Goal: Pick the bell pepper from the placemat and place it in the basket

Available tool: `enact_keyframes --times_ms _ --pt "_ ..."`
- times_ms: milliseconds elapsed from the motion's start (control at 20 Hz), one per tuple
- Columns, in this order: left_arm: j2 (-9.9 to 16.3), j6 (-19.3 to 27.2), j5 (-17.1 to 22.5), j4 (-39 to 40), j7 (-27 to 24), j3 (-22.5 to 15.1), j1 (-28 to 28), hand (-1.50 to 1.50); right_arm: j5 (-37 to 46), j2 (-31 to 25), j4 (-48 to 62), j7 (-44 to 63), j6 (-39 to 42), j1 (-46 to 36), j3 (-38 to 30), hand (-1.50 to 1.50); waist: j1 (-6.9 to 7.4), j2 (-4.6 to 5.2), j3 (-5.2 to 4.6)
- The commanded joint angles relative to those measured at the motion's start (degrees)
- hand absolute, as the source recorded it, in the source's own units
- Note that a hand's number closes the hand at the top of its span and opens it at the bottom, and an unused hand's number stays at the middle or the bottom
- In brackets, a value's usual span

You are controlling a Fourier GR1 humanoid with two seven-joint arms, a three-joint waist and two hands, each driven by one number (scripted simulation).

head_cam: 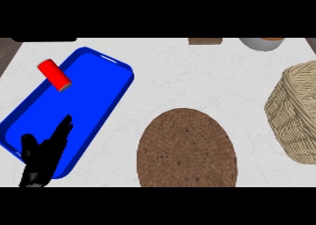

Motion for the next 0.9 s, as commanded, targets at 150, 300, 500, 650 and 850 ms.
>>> enact_keyframes --times_ms 150,300,500,650,850 --pt "0.2 -0.9 -0.1 5.2 1.2 0.3 3.3 0.00 12.3 -2.3 9.2 -7.1 -4.4 3.1 -0.8 1.50 0.50 1.06 -0.76" --pt "0.0 -1.1 -0.4 6.7 2.1 0.4 0.5 0.00 15.1 -4.0 12.7 -13.7 -0.8 3.2 3.1 1.50 0.52 1.06 -0.75" --pt "-0.1 -1.1 0.8 5.1 3.9 1.3 0.5 0.00 16.6 -6.8 19.0 -23.0 -0.1 3.1 0.8 -1.50 0.12 0.77 -0.74" --pt "-0.5 -0.6 -0.2 6.7 4.3 1.2 -1.0 0.00 17.3 -7.0 22.0 -27.0 -0.2 2.8 0.7 -1.50 -0.14 0.78 -0.76" --pt "-3.2 1.3 -2.5 5.8 1.2 -0.9 2.8 0.00 13.3 -9.8 28.3 -28.4 1.5 -0.5 -4.2 -1.50 0.13 0.68 -0.77"
